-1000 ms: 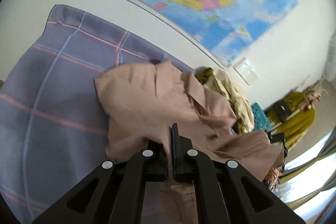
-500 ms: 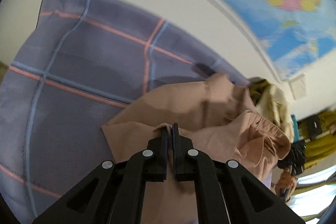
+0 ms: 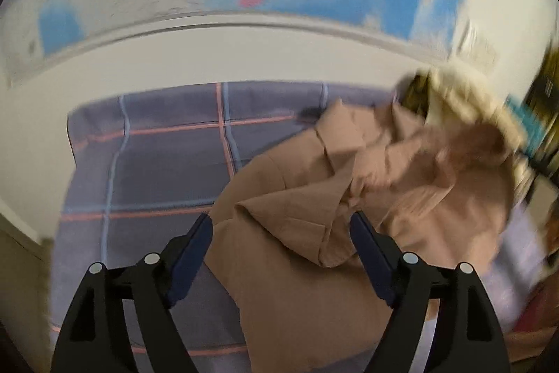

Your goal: Fold large clothes

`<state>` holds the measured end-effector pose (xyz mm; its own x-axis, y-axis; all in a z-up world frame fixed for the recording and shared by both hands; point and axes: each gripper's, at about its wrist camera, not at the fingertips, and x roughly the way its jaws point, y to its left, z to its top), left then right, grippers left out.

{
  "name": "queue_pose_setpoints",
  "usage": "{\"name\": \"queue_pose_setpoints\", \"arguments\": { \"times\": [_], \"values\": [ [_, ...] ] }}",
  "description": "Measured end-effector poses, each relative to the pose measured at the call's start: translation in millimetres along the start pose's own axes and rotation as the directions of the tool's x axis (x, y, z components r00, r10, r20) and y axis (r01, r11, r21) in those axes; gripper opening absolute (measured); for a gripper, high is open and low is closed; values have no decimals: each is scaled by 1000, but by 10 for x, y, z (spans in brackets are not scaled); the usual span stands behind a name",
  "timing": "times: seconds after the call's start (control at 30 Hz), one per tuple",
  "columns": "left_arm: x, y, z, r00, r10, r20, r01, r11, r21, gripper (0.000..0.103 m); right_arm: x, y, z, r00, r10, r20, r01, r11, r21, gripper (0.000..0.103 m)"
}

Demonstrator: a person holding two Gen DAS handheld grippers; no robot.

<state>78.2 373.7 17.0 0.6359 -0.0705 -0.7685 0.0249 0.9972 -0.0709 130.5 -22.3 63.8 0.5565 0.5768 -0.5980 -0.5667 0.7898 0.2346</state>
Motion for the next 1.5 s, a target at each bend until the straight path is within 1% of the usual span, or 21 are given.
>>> {"name": "queue_pose_setpoints", "arguments": {
  "times": [0.1,0.13,0.17,0.2,0.27,0.3,0.33,0.53,0.63,0.73,0.77,0.8,0.87,1.0,1.1,1.13,1.23,1.27,1.33,1.4,1.5],
  "values": [
    [345,-161,55,996,3,-91,1,999,39,75,447,213,-52,979,-198,-39,188,965,-184,73],
    [431,-172,60,994,18,-110,-13,999,43,71,570,219,-55,968,-245,-45,230,950,-213,73],
    [549,-179,69,990,52,-130,-46,998,51,59,698,207,-59,953,-298,-49,279,931,-237,73],
    [679,-165,93,984,95,-152,-87,995,55,42,764,183,-71,942,-332,-53,310,917,-251,65],
    [784,-84,140,979,117,-167,-113,993,35,21,907,86,-40,924,-375,-73,345,901,-265,37],
    [810,-10,182,980,112,-167,-114,994,3,10,924,40,-6,923,-377,-75,348,902,-254,25],
    [806,112,241,982,85,-166,-96,994,-55,8,896,-19,67,936,-342,-79,317,921,-224,14],
    [598,457,578,997,20,-74,-35,977,-211,6,596,-333,470,983,-182,0,182,983,-30,6],
    [726,556,697,991,28,-129,-64,957,-284,12,845,-461,524,985,-159,-62,161,986,33,7],
    [1031,629,666,972,30,-232,-100,949,-297,21,1177,-432,481,967,-219,-129,220,976,-11,7],
    [1066,631,656,969,18,-247,-95,948,-304,37,1250,-425,472,962,-235,-141,235,972,-21,7],
    [1072,646,634,967,19,-252,-99,945,-312,62,1277,-429,467,960,-241,-143,240,971,-22,7],
    [964,661,610,979,31,-201,-94,945,-314,72,1317,-421,469,954,-264,-143,260,965,-47,8],
    [588,585,525,995,42,-93,-63,968,-243,75,1380,-496,490,954,-251,-163,252,968,-17,10],
    [309,355,413,1000,30,-10,-31,993,-112,84,1373,-480,494,958,-227,-175,230,973,-5,24],
    [301,287,385,999,45,-11,-46,996,-73,84,1313,-439,504,963,-212,-166,215,977,-3,33],
    [318,160,208,991,128,-46,-128,992,-1,84,921,-359,494,988,-139,-71,141,990,23,45],
    [277,184,144,991,128,-36,-128,992,-4,84,731,-333,469,991,-127,-29,128,992,16,50],
    [169,305,13,995,101,-5,-101,994,-46,89,374,-340,363,991,-128,31,127,992,23,82],
    [61,464,-163,999,45,18,-42,989,-143,93,155,-423,184,995,-95,36,93,993,66,85],
    [58,607,-460,999,-34,-13,30,974,-225,94,11,-692,-266,998,-28,-49,36,981,192,87]
  ]
}}
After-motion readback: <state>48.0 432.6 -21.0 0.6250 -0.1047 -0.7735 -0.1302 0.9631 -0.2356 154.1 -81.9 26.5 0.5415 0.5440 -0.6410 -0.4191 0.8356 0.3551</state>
